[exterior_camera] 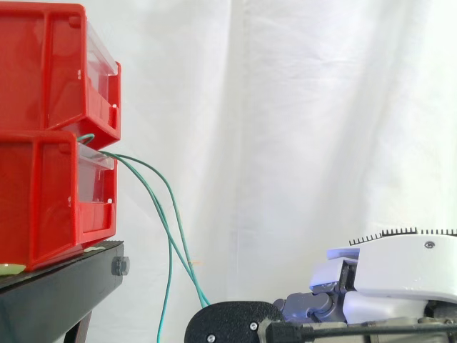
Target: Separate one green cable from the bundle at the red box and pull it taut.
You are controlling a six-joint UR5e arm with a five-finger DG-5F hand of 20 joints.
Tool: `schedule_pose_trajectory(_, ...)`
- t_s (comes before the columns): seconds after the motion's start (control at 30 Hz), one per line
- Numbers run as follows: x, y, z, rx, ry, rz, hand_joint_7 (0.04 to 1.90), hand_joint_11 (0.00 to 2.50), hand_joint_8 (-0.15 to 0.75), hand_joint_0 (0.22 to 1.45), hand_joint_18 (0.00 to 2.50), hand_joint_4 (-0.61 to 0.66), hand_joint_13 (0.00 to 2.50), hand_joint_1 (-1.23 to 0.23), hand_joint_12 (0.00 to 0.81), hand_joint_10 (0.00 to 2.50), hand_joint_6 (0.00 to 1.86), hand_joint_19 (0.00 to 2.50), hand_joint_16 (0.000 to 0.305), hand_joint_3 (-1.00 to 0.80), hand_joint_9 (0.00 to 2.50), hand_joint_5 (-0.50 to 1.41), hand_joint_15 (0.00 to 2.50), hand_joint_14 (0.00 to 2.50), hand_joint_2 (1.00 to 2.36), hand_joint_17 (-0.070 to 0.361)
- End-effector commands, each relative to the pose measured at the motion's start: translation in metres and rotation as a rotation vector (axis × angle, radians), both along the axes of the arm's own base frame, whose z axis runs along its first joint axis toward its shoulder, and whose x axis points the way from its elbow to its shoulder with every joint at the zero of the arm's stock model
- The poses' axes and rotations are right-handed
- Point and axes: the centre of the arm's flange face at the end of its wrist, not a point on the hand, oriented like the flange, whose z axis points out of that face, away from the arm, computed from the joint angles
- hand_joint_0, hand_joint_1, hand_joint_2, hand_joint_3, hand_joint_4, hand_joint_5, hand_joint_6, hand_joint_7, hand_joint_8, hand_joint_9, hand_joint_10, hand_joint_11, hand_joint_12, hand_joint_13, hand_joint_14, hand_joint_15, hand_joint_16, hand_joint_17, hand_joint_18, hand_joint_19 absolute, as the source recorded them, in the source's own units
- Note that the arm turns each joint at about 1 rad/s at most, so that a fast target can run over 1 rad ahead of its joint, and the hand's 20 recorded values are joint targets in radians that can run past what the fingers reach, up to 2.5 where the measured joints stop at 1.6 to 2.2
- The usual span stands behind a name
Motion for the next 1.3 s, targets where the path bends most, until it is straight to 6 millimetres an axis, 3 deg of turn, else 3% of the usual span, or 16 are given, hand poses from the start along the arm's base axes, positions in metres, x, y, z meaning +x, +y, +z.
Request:
schedule_pose_trajectory(0.0,-0.001,-0.011,0.0,0.088,-0.035,-0.014,0.86,1.41,0.401,0.4,1.17,0.34,1.53,-0.39,0.478,0.02,0.5,0.98,0.077,-0.5,1.46,-0.14,1.5,0.05,1.0,0.174)
schedule_pose_trajectory(0.23,-0.001,-0.034,0.0,0.319,-0.164,-0.051,0.86,1.41,0.395,0.4,1.17,0.34,1.53,-0.39,0.476,0.02,0.5,0.99,0.077,-0.5,1.46,-0.14,1.49,0.05,1.0,0.173)
schedule_pose_trajectory(0.47,-0.003,-0.042,-0.002,0.331,-0.159,-0.065,0.86,1.41,0.395,0.41,1.17,0.34,1.53,-0.39,0.473,0.02,0.5,0.99,0.076,-0.5,1.46,-0.14,1.49,0.05,1.0,0.172)
schedule_pose_trajectory(0.8,-0.001,-0.076,0.0,0.414,-0.22,-0.107,0.86,1.41,0.392,0.41,1.16,0.33,1.53,-0.39,0.468,0.02,0.5,1.0,0.075,-0.5,1.45,-0.14,1.49,0.04,1.0,0.169)
schedule_pose_trajectory(0.93,0.002,-0.09,0.006,0.417,-0.225,-0.115,0.86,1.41,0.386,0.41,1.16,0.33,1.53,-0.39,0.465,0.02,0.5,1.0,0.076,-0.5,1.45,-0.14,1.5,0.04,1.0,0.17)
schedule_pose_trajectory(1.07,0.011,-0.103,0.028,0.385,-0.162,-0.088,0.86,1.4,0.39,0.41,1.16,0.33,1.53,-0.39,0.467,0.02,0.5,1.0,0.075,-0.5,1.45,-0.14,1.49,0.04,1.0,0.17)
schedule_pose_trajectory(1.27,0.009,-0.111,0.032,0.324,-0.062,-0.066,0.86,1.42,0.387,0.41,1.16,0.33,1.53,-0.39,0.467,0.02,0.5,1.0,0.075,-0.5,1.45,-0.14,1.49,0.03,1.0,0.169)
